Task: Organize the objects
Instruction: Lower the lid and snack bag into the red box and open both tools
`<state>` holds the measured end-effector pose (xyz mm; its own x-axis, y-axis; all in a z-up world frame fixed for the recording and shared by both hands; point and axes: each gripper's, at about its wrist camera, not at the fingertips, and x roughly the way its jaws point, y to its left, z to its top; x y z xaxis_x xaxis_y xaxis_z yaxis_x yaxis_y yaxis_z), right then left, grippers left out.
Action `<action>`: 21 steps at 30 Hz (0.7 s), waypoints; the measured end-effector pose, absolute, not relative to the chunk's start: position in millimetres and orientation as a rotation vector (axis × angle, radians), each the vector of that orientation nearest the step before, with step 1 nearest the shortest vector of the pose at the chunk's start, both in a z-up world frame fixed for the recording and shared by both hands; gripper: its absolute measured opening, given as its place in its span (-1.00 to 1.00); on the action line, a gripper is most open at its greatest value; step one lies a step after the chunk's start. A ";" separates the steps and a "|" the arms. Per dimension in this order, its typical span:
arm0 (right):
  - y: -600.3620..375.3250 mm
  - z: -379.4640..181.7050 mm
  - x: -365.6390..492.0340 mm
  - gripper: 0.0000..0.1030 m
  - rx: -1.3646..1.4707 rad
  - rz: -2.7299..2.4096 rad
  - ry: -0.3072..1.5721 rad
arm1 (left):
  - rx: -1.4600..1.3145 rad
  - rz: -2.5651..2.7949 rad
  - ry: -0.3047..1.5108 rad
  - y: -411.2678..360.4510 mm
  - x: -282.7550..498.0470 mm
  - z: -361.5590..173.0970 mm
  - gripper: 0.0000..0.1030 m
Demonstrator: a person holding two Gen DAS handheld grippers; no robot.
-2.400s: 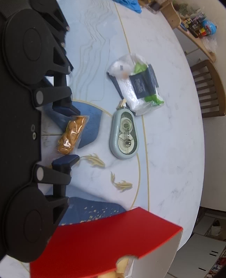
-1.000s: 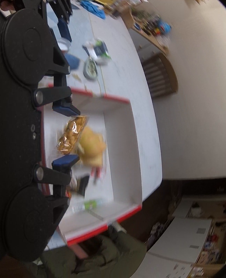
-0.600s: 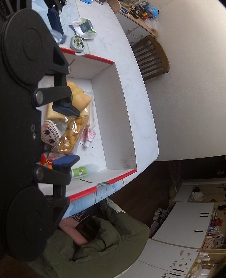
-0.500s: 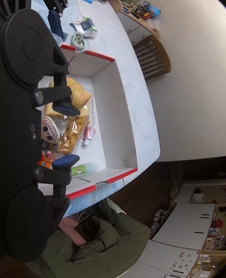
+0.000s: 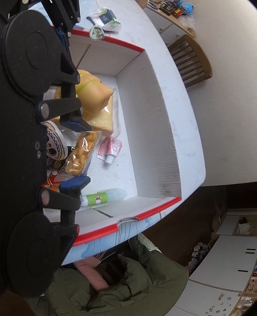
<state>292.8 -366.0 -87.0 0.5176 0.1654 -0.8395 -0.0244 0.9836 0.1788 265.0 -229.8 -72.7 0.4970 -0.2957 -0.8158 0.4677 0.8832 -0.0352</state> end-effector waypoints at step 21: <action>-364.5 -104.8 295.3 0.19 0.153 0.112 1.081 | 0.141 -0.438 1.080 -229.1 285.8 -96.0 -0.20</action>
